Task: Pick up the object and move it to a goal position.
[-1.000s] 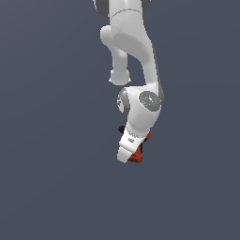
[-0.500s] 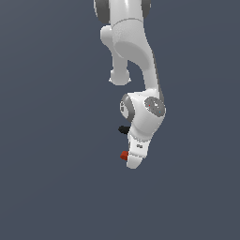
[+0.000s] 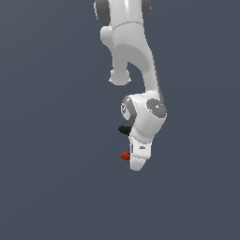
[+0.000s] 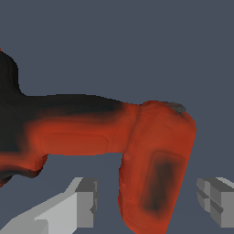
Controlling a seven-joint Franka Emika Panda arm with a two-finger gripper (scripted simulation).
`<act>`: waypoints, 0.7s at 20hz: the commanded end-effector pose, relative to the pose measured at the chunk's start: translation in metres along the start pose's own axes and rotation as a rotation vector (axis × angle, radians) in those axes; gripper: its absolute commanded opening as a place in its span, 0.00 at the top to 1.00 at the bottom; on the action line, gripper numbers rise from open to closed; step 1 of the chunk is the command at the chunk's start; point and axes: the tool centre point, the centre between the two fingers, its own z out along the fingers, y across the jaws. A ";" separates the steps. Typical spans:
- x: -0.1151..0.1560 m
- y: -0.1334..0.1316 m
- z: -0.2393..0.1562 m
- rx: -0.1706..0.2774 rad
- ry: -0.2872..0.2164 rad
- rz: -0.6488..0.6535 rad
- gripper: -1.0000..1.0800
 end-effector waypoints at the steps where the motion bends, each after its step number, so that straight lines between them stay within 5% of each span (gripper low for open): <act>1: 0.000 0.000 0.000 0.000 0.000 0.000 0.19; 13: 0.000 0.000 0.030 -0.001 -0.001 -0.006 0.19; 14: 0.000 0.000 0.030 -0.001 -0.001 -0.006 1.00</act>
